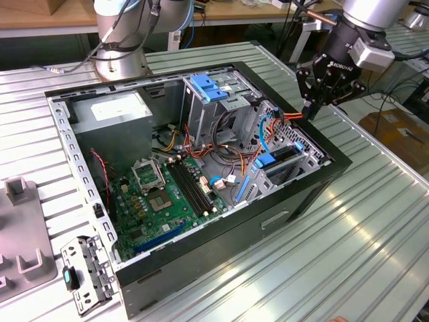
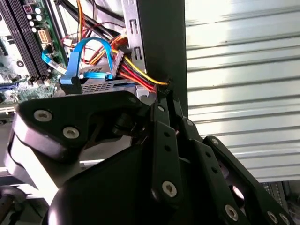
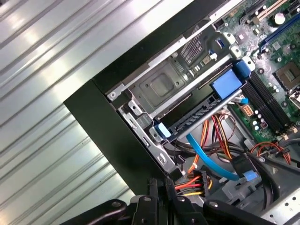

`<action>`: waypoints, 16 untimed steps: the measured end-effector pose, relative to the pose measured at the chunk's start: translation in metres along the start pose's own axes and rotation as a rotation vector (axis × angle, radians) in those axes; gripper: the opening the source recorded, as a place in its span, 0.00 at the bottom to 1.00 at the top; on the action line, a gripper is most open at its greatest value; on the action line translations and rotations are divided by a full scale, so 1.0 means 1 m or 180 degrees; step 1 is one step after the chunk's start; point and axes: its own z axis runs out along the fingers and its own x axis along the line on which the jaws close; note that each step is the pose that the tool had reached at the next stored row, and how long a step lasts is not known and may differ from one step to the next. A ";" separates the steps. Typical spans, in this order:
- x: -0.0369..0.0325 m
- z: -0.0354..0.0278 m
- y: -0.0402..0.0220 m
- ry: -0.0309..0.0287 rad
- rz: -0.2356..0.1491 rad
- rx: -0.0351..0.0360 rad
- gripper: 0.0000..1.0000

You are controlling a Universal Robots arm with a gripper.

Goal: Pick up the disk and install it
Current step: 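Insert the first disk wire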

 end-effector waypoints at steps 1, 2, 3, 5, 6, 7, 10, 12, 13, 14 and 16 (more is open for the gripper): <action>0.0000 0.0000 0.0000 0.0000 0.0000 0.0000 0.18; 0.0000 0.0000 0.0000 0.0001 -0.0001 -0.0001 0.18; -0.0005 -0.0001 0.0004 0.0001 -0.0001 -0.0001 0.18; -0.0045 0.0000 0.0035 0.0001 0.0000 -0.0001 0.18; -0.0072 -0.0001 0.0056 0.0001 -0.0001 -0.0002 0.18; -0.0095 0.0000 0.0075 0.0001 -0.0001 -0.0002 0.18; -0.0124 0.0006 0.0098 0.0001 0.0060 -0.0002 0.18; -0.0125 0.0012 0.0098 -0.0001 0.0217 -0.0002 0.18; -0.0125 0.0018 0.0098 -0.0003 0.0356 -0.0001 0.18; -0.0125 0.0020 0.0098 -0.0003 0.0403 -0.0001 0.18; -0.0125 0.0026 0.0098 -0.0005 0.0536 -0.0001 0.18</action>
